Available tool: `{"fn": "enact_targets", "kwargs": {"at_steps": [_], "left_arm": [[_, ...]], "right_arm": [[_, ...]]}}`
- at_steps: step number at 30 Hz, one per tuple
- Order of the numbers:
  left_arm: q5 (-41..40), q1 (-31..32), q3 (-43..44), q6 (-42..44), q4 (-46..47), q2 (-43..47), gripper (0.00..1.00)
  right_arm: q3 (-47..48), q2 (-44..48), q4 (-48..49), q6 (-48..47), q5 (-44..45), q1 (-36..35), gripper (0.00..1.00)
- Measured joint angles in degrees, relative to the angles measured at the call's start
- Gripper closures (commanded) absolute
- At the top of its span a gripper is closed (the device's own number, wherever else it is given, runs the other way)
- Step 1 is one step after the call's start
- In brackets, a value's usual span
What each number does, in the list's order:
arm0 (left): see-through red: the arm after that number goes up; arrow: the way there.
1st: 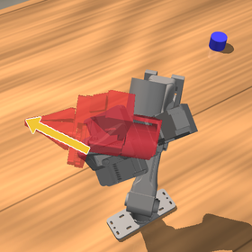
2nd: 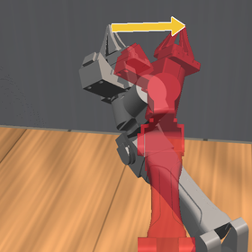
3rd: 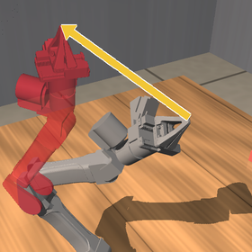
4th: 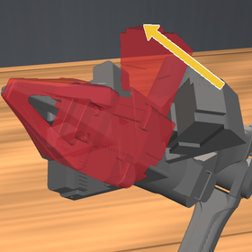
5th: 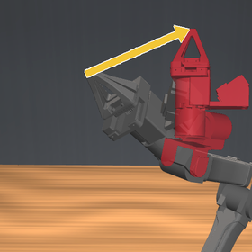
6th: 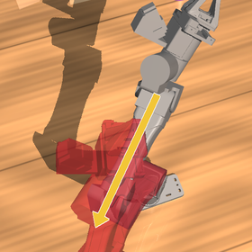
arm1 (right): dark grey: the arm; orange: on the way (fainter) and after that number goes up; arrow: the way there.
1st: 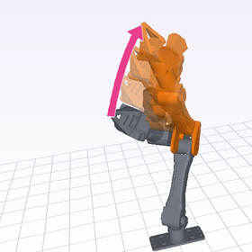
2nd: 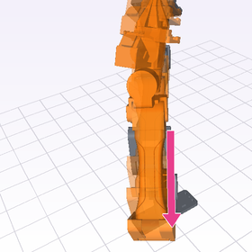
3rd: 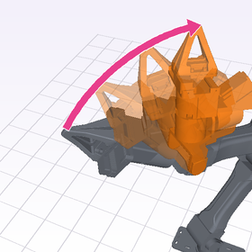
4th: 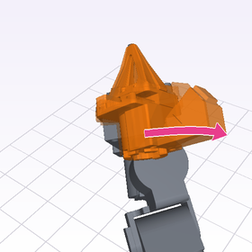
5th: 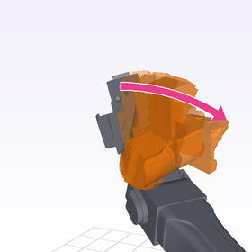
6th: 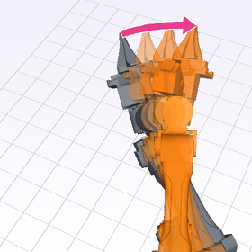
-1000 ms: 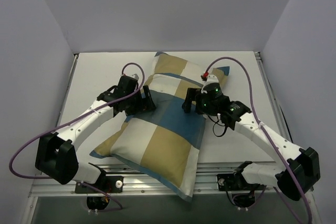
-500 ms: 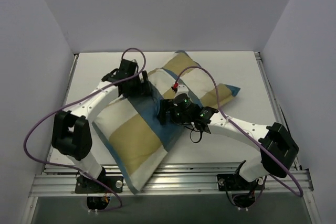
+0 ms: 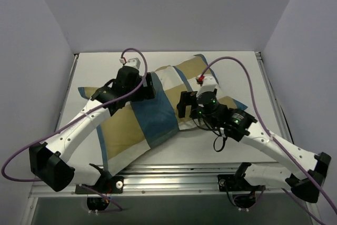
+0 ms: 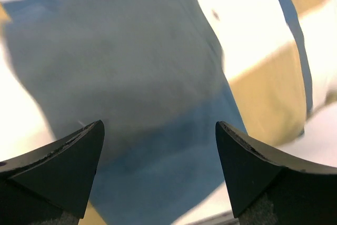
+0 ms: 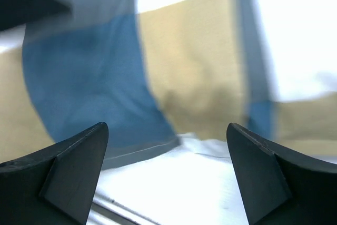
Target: Remove the pillowcase from the pillow
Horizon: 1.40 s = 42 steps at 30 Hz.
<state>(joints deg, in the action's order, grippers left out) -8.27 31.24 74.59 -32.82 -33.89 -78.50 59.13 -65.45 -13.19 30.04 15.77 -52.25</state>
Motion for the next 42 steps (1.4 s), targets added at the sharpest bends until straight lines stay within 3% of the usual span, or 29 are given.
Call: {"fn": "enact_targets", "kwargs": {"at_steps": [5, 9, 15, 22, 32, 38, 42], "left_arm": [[-4.0, 9.5, -5.1, -2.9, -0.3, 0.9, 0.05], [-6.1, 10.3, -9.7, -5.6, -0.2, 0.3, 0.05], [-7.2, 3.5, -9.5, -5.3, 1.1, -3.3, 0.06], [-8.9, -3.1, -5.7, 1.3, 2.1, -6.1, 0.06], [-8.9, -1.3, -4.7, 3.4, 2.1, -4.7, 0.06], [-10.2, 7.4, -4.4, 1.6, 1.0, 0.6, 0.05], [-11.1, 8.7, -3.6, -0.1, 1.0, 1.7, 0.05]], "right_arm": [[1.0, 6.5, -4.8, -3.1, 6.1, 8.5, 0.1], [0.2, 5.0, -5.5, -5.4, 7.6, 13.0, 0.1], [-5.0, -0.3, -2.5, -7.8, 5.6, 12.9, 0.1], [-9.8, -5.2, 4.2, -8.0, 2.4, 11.8, 0.1], [-10.6, -11.6, 12.1, -3.9, -1.8, 0.4, 0.1], [-10.6, -10.2, 13.6, -3.1, -3.1, -0.6, 0.1], [-10.5, -6.1, 11.7, -4.3, -1.9, 2.4, 0.1]]}}
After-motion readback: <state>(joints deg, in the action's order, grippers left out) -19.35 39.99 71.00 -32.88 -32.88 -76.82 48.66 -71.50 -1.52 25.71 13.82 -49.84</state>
